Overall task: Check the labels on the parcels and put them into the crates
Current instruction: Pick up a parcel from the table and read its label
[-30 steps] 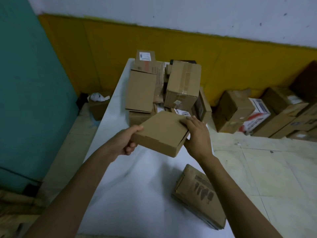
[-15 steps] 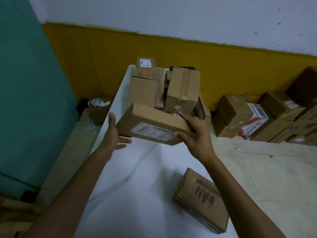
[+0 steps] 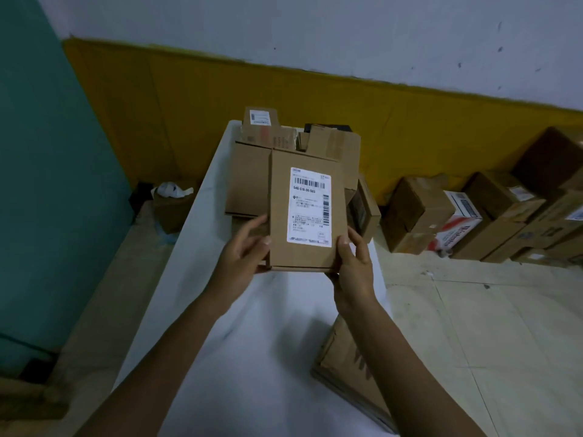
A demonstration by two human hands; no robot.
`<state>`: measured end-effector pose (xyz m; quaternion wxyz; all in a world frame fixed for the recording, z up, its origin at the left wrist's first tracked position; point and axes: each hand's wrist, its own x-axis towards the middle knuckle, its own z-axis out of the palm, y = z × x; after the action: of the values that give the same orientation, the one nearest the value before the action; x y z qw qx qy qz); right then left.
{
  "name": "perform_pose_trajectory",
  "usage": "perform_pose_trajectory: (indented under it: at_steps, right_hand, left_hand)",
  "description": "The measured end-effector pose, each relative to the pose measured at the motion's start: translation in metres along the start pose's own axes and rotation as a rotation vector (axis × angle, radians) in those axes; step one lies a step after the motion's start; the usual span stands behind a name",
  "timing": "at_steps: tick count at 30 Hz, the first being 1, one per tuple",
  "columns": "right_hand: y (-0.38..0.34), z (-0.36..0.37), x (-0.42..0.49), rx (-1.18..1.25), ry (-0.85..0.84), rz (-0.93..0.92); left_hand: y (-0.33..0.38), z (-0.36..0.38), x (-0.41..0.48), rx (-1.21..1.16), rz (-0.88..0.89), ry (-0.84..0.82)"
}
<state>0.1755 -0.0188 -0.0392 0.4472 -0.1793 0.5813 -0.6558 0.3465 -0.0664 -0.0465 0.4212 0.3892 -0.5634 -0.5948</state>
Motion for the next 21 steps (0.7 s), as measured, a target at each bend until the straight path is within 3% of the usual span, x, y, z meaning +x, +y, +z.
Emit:
perform_pose_trajectory:
  at_steps: [3, 9, 15, 21]
  right_hand:
    - [0.001, -0.003, 0.0, -0.018, -0.084, -0.048]
    - [-0.003, -0.004, -0.012, -0.303, -0.424, -0.193]
    - [-0.003, -0.005, -0.022, -0.266, -0.406, -0.252]
    - [0.001, -0.013, -0.037, -0.241, -0.347, -0.248]
  left_hand:
    - [-0.004, -0.003, -0.005, -0.016, -0.025, -0.023]
    - [0.003, -0.034, -0.007, -0.242, -0.06, 0.09]
    - [0.007, -0.044, -0.011, -0.217, -0.004, -0.09]
    - [0.009, -0.034, -0.022, -0.201, 0.016, -0.104]
